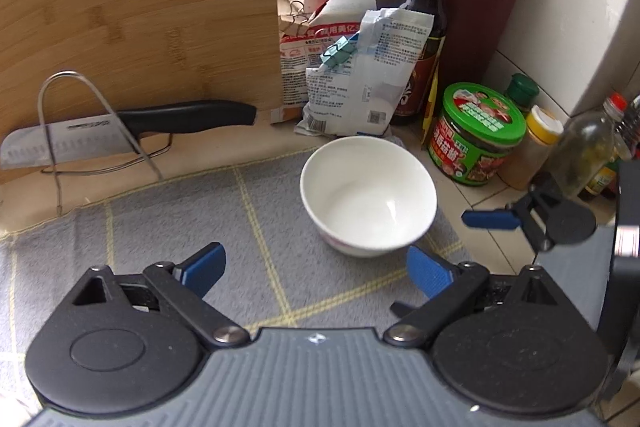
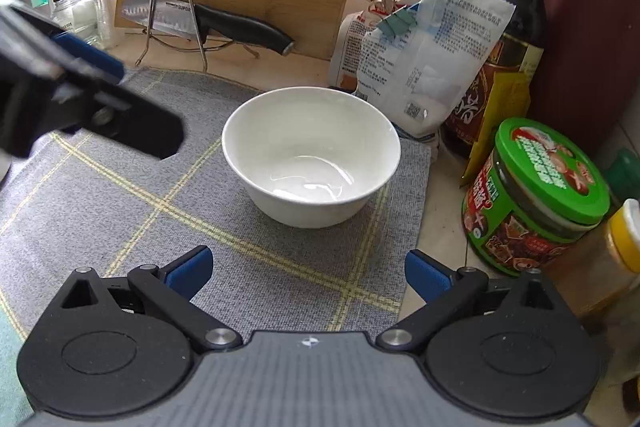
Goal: Organize plates and bowls
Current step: 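Move both grippers toward the third pink-flowered bowl by the green jar, then grip the third bowl rim with the right gripper while the left gripper grips the opposite rim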
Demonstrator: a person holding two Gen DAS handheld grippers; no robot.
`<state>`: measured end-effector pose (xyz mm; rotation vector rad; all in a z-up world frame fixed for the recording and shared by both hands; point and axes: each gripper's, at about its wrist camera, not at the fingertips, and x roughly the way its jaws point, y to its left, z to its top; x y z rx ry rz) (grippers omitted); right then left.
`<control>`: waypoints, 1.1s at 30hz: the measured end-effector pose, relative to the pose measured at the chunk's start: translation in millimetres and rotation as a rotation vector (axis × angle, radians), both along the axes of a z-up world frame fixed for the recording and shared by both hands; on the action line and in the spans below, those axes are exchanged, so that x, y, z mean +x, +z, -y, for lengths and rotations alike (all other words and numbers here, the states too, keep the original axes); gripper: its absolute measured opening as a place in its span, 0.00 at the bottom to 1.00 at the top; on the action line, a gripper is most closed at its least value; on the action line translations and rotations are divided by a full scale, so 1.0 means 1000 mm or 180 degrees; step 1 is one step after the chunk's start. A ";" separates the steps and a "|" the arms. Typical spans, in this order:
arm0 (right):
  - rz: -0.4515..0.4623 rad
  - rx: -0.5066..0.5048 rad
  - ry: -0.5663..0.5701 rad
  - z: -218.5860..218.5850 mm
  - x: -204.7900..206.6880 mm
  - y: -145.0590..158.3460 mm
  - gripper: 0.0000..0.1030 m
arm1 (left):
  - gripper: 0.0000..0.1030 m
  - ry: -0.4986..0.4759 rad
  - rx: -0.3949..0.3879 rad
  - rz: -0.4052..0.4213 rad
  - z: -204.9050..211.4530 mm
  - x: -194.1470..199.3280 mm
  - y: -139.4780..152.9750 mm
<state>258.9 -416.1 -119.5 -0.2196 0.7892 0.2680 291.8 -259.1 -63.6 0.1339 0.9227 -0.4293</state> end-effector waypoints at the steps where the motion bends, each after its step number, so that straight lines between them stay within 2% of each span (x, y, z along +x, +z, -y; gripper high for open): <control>1: 0.0006 -0.0009 -0.0009 0.000 0.002 -0.002 1.00 | 0.94 -0.0012 -0.0013 -0.0033 0.003 0.005 -0.002; 10: 0.0085 -0.0062 0.0044 -0.002 0.017 -0.011 1.00 | 0.93 0.0037 -0.0266 -0.0253 0.031 0.058 -0.021; 17: 0.0198 -0.0131 0.0165 -0.009 0.027 -0.013 1.00 | 0.91 0.0060 -0.0289 -0.0357 0.046 0.084 -0.031; 20: 0.0225 -0.0119 0.0199 -0.009 0.032 -0.012 1.00 | 0.90 0.0054 -0.0303 -0.0400 0.050 0.090 -0.035; 25: 0.0254 -0.0082 0.0230 -0.008 0.040 -0.011 0.99 | 0.79 -0.0009 -0.0290 -0.0430 0.056 0.095 -0.038; 33: 0.0273 -0.0058 0.0262 -0.009 0.046 -0.007 0.94 | 0.78 -0.0035 -0.0291 -0.0432 0.058 0.098 -0.039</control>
